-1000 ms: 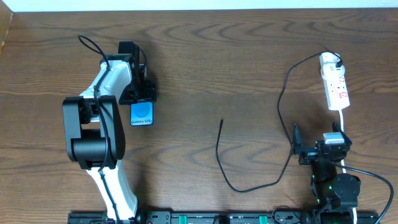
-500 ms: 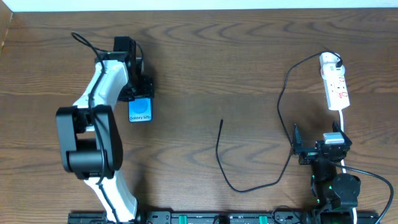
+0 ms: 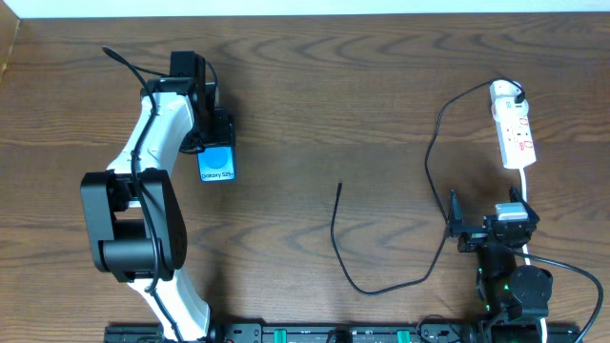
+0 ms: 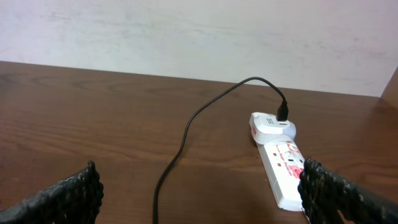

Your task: Plug charger to phone and switch on socket

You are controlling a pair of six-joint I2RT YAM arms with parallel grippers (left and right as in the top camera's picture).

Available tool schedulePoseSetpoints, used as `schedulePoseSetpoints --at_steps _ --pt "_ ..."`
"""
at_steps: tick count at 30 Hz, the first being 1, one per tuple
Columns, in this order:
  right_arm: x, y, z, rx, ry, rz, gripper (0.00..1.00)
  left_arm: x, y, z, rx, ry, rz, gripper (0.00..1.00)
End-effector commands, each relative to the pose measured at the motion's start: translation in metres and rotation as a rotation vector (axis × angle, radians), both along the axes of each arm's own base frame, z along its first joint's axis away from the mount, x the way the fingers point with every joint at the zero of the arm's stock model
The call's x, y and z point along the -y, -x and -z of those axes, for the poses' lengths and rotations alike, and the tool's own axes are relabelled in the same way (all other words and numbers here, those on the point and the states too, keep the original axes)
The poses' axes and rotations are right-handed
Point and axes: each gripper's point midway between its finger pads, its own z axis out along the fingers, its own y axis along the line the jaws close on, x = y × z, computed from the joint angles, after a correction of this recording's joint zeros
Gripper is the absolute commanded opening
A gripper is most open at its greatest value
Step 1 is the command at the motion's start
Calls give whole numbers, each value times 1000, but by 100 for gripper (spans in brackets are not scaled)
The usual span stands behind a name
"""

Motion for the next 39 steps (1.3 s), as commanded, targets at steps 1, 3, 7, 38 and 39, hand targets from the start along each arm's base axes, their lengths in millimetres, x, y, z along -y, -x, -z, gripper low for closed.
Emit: schedulePoseSetpoints --at_steps 1,3,7,38,39 --pt "2 0 0 0 -8 11 99 1 -3 -5 30 4 0 7" --pt "2 0 0 0 -8 11 99 1 -2 1 31 4 0 7" --pt "2 0 0 0 -8 11 99 1 4 12 13 4 0 7" --pt "2 0 0 0 -8 11 99 7 25 44 -22 39 5 8" --pt "2 0 0 0 -8 11 99 7 25 44 -22 39 5 7"
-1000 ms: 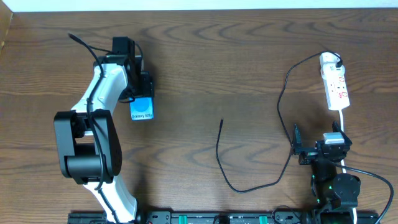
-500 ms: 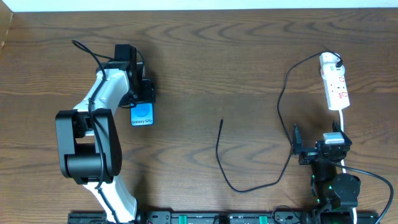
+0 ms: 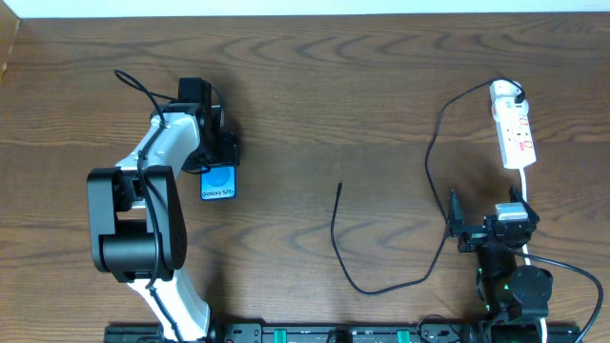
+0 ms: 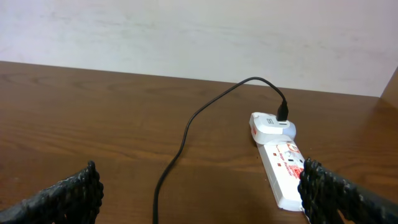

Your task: Plug charger to phone and switch on socket

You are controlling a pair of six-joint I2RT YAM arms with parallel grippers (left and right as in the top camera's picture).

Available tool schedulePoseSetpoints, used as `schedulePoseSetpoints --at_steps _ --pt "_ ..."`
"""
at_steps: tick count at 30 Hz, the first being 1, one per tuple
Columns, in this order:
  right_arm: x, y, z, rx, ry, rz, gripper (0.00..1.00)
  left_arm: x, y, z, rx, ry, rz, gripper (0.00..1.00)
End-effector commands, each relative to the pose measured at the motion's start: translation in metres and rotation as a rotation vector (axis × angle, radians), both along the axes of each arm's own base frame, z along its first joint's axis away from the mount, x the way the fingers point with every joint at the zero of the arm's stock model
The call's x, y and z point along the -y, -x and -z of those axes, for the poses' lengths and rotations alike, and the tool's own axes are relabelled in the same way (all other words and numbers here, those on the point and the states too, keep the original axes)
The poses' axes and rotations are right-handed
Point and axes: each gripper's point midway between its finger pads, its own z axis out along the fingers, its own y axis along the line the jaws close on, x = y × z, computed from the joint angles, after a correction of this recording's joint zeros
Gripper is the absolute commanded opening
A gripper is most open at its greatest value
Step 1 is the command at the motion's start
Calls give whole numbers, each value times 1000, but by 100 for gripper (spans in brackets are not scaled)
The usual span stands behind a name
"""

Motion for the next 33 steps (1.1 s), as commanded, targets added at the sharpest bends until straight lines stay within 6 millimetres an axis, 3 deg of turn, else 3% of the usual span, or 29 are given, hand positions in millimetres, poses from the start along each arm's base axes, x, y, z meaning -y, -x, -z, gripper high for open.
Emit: schedulePoseSetpoints --at_steps 1,2,4,10,12,15,33 --pt "2 0 0 0 -8 11 99 5 -2 -4 16 28 2 9" --pt "2 0 0 0 -8 11 99 5 -2 -4 16 28 2 17" --pt "2 0 0 0 -8 11 99 5 -2 -4 16 27 2 43" --pt "2 0 0 0 -8 11 99 5 -2 -4 16 27 2 81" --pt "2 0 0 0 -8 11 99 5 -2 -4 16 27 3 88" --pt "2 0 0 0 -8 11 99 5 -2 -4 16 27 3 92" --pt "2 0 0 0 -8 11 99 5 8 -3 -22 27 2 93"
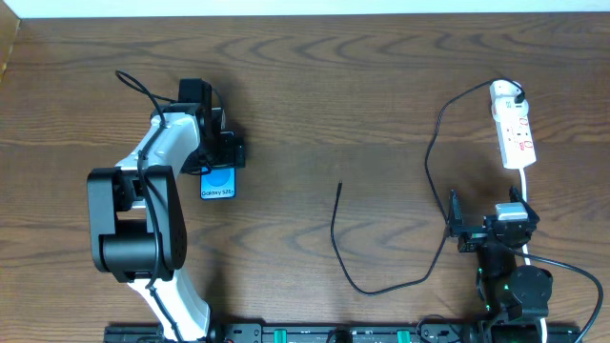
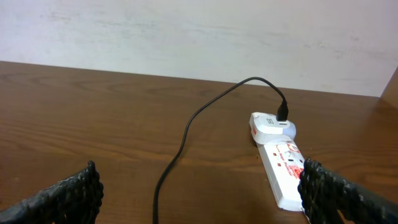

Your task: Plug charger to phone and switch on socket

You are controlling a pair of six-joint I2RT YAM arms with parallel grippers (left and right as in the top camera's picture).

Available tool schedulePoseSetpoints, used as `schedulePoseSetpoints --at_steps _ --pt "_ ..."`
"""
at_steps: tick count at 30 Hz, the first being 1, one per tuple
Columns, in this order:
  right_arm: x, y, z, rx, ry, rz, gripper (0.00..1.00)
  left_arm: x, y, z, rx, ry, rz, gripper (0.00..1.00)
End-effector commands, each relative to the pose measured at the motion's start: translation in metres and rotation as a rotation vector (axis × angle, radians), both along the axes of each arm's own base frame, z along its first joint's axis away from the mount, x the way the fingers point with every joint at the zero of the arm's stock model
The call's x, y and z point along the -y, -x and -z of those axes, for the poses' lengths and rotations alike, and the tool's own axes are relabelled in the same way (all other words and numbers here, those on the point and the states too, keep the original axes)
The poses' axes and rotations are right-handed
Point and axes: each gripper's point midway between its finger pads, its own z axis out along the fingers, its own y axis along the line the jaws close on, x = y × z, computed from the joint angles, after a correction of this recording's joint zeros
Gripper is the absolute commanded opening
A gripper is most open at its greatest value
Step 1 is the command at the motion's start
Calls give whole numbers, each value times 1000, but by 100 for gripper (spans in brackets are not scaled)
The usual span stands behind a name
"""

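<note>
The phone point(image 1: 218, 182), its blue screen facing up, lies flat at the table's left. My left gripper point(image 1: 223, 155) stands over the phone's far end with its fingers spread, open. A black cable point(image 1: 428, 167) runs from the white charger point(image 2: 272, 126), plugged into the white power strip point(image 1: 514, 133), and loops across the table to its free plug end point(image 1: 340, 187) in the middle. My right gripper point(image 2: 199, 208) rests open near the front right edge, with nothing between its fingers, the power strip point(image 2: 283, 171) just ahead of it.
The brown wooden table point(image 1: 315, 86) ends at a white wall along the back. The strip's own white cord point(image 1: 525, 186) runs toward the right arm's base. The arm bases stand along the front edge.
The left gripper's fingers have spread wider over the phone's far end. The phone lies in the same place. The right arm and cable have not moved.
At first my left gripper was over the phone farther back on the left. Then both stood slightly nearer and to the right. Now the fingers are apart and the phone rests on the table. The right gripper stayed open and still throughout.
</note>
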Motion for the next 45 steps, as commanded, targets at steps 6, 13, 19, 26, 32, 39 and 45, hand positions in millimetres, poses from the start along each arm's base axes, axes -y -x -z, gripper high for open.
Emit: schedulePoseSetpoints --at_steps 6,13,19,26,32,39,45 --pt "2 0 0 0 -8 11 99 1 8 2 -16 5 1 93" --pt "2 0 0 0 -8 11 99 1 7 5 -5 5 1 93" --pt "2 0 0 0 -8 11 99 1 8 5 -8 5 2 94" --pt "2 0 0 0 -8 11 99 -3 10 7 -11 -15 0 94" --pt "2 0 0 0 -8 11 99 -8 11 8 -15 -45 -4 94" --pt "2 0 0 0 -8 11 99 -8 11 8 -14 -45 -4 94" --pt "2 0 0 0 -8 11 99 -8 11 8 -16 -45 -3 93"
